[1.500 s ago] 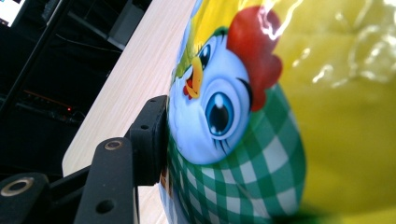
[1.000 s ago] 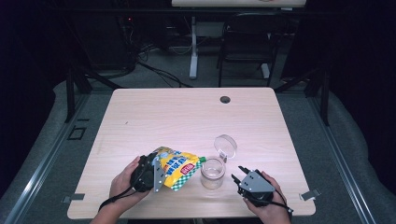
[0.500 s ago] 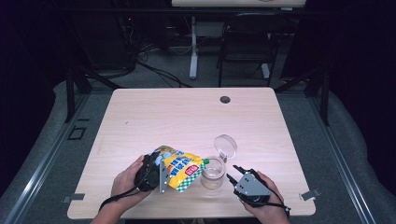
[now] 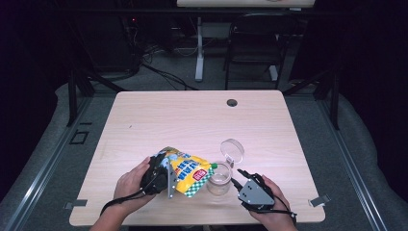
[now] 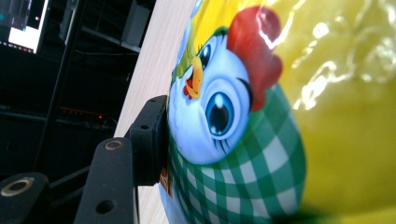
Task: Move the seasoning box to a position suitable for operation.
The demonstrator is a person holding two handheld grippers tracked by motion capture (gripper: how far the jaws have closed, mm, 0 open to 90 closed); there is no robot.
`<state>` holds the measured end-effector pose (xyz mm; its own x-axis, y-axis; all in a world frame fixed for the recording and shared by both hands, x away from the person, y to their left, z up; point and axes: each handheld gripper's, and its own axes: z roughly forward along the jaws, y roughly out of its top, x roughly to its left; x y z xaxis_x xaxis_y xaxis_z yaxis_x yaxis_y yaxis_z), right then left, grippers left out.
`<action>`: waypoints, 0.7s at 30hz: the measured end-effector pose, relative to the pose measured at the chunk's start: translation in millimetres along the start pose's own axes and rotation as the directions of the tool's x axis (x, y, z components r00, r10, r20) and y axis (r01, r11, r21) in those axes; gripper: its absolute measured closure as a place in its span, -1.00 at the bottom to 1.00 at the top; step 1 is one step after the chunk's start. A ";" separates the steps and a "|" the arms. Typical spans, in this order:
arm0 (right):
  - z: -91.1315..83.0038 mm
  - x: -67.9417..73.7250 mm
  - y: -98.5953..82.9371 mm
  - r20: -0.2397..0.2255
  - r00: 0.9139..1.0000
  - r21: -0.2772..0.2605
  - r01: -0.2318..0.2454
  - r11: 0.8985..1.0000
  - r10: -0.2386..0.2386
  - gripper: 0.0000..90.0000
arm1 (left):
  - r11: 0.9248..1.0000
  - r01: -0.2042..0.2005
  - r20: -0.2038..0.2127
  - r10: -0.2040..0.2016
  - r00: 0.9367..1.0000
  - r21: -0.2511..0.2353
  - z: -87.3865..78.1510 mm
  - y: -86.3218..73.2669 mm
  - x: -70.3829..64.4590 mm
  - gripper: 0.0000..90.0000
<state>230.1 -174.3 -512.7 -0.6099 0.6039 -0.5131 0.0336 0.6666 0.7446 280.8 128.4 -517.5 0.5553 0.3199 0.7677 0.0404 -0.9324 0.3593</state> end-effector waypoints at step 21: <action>11.4 14.8 10.8 0.009 0.993 -0.002 0.114 0.994 -0.114 0.40 | 0.998 -0.064 0.004 0.064 0.998 0.015 -1.0 6.1 1.1 0.07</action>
<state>230.5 -153.2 -517.1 -0.6024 0.5282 -0.5984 -0.0379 0.7300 0.6824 280.9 123.2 -513.9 0.5597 0.2585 0.7874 0.0167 -0.9534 0.3012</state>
